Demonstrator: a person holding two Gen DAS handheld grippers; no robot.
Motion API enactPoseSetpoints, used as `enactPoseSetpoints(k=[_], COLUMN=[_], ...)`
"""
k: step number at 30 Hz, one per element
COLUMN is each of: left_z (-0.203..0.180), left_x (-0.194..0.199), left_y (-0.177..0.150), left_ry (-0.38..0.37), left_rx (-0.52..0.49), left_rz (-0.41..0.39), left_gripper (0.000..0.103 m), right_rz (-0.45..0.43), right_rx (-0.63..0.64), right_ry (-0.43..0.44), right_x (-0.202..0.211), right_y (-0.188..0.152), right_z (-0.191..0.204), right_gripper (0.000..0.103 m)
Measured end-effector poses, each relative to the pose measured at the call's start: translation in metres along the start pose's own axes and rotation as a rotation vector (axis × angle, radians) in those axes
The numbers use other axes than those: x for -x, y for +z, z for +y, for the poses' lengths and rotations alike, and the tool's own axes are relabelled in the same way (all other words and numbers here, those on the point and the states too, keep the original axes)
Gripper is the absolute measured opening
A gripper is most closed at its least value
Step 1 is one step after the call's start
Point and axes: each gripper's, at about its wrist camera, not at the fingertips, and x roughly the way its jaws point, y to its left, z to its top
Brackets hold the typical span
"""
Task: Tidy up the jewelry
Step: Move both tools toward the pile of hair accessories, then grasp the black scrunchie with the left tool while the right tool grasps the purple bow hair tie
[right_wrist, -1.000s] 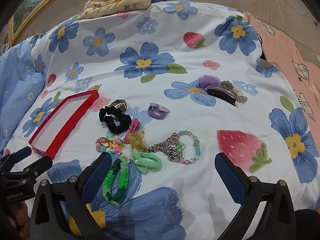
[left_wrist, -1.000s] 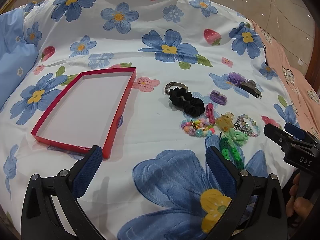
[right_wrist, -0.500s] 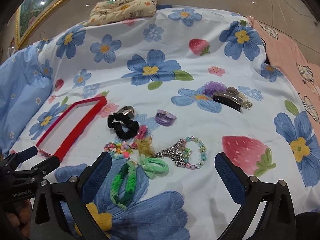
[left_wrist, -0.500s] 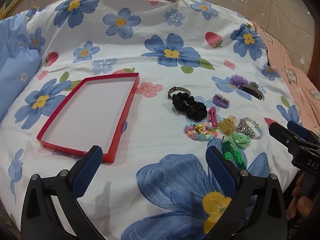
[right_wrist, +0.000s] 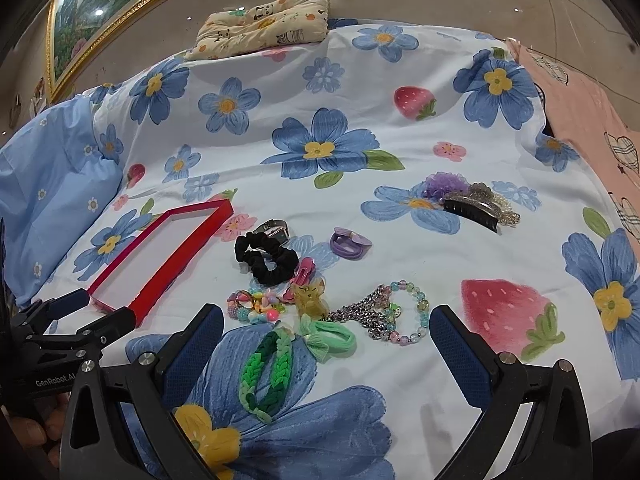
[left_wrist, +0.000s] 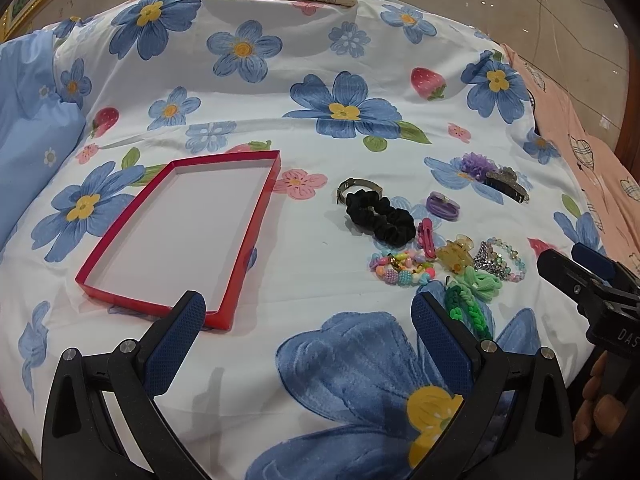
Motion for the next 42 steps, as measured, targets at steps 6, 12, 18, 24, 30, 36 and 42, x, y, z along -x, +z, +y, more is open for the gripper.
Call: enactPoseSetpoints(k=[6, 12, 18, 24, 30, 36, 42], left_z=[0.001, 0.0, 0.0, 0.001, 0.009, 0.008, 0.002], left_x=[0.0, 0.0, -0.004, -0.016, -0.031, -0.05, -0.076], left_y=[0.001, 0.0, -0.001, 0.0, 0.014, 0.033, 0.052], left_ry=[0.001, -0.001, -0.007, -0.033, -0.071, -0.101, -0.152], left_rx=[0.0, -0.001, 0.002, 0.01, 0.027, 0.016, 0.002], left_rz=[0.001, 0.0, 0.012, 0.047, 0.084, 0.114, 0.158], left_gripper=[0.103, 0.103, 0.103, 0.103, 0.103, 0.1, 0.091], right_rz=[0.007, 0.009, 0.018, 0.03, 0.047, 0.076, 0.133], right_rx=[0.001, 0.002, 0.0, 0.002, -0.004, -0.037, -0.06], right_ry=[0.001, 0.006, 0.019, 0.033, 0.045, 0.078, 0.089], right_x=[-0.001, -0.002, -0.004, -0.009, -0.019, -0.041, -0.068], right_y=[-0.002, -0.002, -0.002, 0.0, 0.006, 0.021, 0.034], right_z=[-0.001, 0.0, 0.0, 0.001, -0.003, -0.014, -0.025], right_gripper=[0.103, 0.103, 0.103, 0.103, 0.102, 0.095, 0.082])
